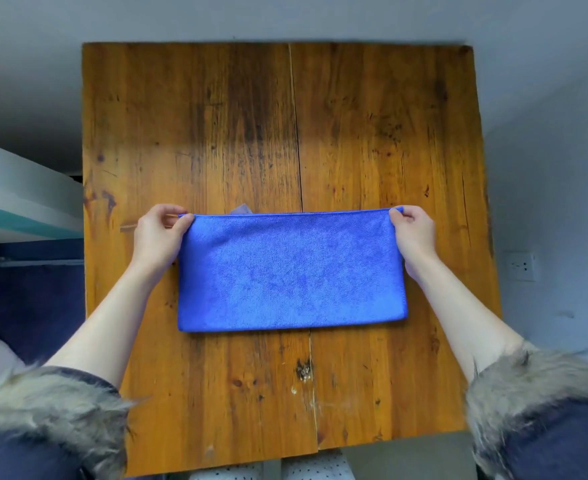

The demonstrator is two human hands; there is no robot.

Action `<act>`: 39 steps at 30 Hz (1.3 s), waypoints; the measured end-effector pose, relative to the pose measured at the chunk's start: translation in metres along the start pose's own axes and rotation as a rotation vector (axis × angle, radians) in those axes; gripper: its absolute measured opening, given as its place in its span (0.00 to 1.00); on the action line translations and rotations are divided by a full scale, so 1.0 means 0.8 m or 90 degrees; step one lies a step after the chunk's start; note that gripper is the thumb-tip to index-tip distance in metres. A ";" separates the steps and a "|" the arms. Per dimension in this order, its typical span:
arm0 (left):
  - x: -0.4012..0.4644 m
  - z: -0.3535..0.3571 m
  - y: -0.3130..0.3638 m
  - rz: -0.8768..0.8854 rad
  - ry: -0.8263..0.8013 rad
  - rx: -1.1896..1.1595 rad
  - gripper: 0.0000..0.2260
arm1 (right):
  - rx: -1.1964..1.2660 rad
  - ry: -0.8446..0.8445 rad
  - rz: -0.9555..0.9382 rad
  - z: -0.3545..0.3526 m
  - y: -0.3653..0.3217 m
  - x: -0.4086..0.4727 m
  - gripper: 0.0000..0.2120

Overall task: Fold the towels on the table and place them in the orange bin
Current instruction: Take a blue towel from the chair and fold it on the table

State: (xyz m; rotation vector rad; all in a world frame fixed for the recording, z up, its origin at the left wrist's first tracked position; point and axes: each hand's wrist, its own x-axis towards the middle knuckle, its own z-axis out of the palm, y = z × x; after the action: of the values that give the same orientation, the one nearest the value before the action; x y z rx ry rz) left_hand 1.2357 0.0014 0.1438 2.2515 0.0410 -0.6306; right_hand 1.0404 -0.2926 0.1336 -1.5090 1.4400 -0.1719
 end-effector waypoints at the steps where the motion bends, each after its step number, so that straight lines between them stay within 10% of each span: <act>1: 0.000 0.002 -0.001 -0.001 0.013 0.020 0.08 | -0.013 0.015 -0.001 0.003 0.000 0.002 0.12; 6: -0.030 0.017 0.001 0.208 0.176 0.267 0.16 | -0.317 0.173 -0.280 0.009 0.001 -0.031 0.17; 12: -0.084 0.106 -0.014 0.531 -0.027 0.526 0.21 | -0.537 -0.003 -0.593 0.081 0.051 -0.092 0.24; 30: -0.069 0.051 -0.091 0.338 0.030 0.405 0.25 | -0.552 0.081 -0.500 0.028 0.094 -0.053 0.26; 39: -0.100 0.033 -0.101 0.168 0.218 0.244 0.14 | -0.560 -0.006 -0.645 0.127 0.086 -0.149 0.25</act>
State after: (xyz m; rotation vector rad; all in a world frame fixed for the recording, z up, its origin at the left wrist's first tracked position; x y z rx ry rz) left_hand 1.1363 0.0523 0.1097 2.6518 -0.2224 -0.1111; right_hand 1.0307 -0.1259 0.0955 -2.8651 0.5891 -0.1333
